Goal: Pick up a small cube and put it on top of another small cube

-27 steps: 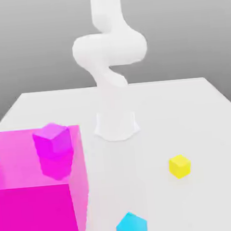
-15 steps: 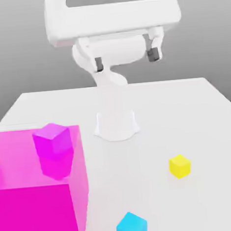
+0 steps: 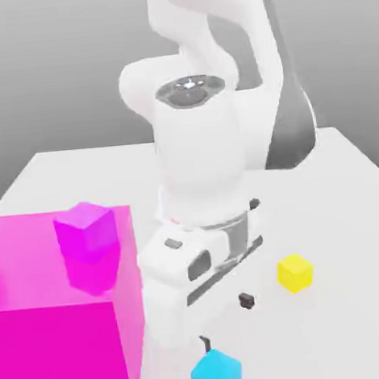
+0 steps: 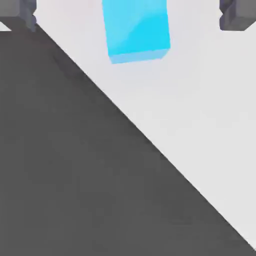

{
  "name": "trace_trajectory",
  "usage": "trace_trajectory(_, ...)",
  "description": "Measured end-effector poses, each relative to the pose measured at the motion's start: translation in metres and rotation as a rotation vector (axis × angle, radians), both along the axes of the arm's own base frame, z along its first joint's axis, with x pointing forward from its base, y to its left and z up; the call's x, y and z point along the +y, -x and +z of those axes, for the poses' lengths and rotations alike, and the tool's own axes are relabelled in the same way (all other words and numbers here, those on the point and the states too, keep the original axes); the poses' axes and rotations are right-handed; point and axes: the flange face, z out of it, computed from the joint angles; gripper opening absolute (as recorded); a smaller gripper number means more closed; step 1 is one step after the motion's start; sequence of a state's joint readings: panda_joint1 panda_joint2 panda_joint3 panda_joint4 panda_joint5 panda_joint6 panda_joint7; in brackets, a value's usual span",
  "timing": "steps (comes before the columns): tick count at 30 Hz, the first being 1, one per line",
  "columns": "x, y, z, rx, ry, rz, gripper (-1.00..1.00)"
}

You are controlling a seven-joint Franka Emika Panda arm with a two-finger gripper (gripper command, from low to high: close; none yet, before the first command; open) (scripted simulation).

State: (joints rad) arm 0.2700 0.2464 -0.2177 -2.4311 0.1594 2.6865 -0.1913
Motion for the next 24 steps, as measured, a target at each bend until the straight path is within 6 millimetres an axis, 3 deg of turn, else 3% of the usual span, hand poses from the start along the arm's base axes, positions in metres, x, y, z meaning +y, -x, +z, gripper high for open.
trace_trajectory(5,-0.002,0.003,-0.068,0.016,0.019,0.029,0.00)
trace_trajectory(6,-0.002,0.003,-0.076,0.017,0.019,0.029,-1.00)
trace_trajectory(12,-0.002,0.004,-0.080,0.020,0.019,0.028,-1.00)
trace_trajectory(18,0.003,0.007,-0.019,0.022,0.014,0.037,-1.00)
trace_trajectory(24,0.087,0.074,0.006,0.050,-0.033,0.220,-1.00)
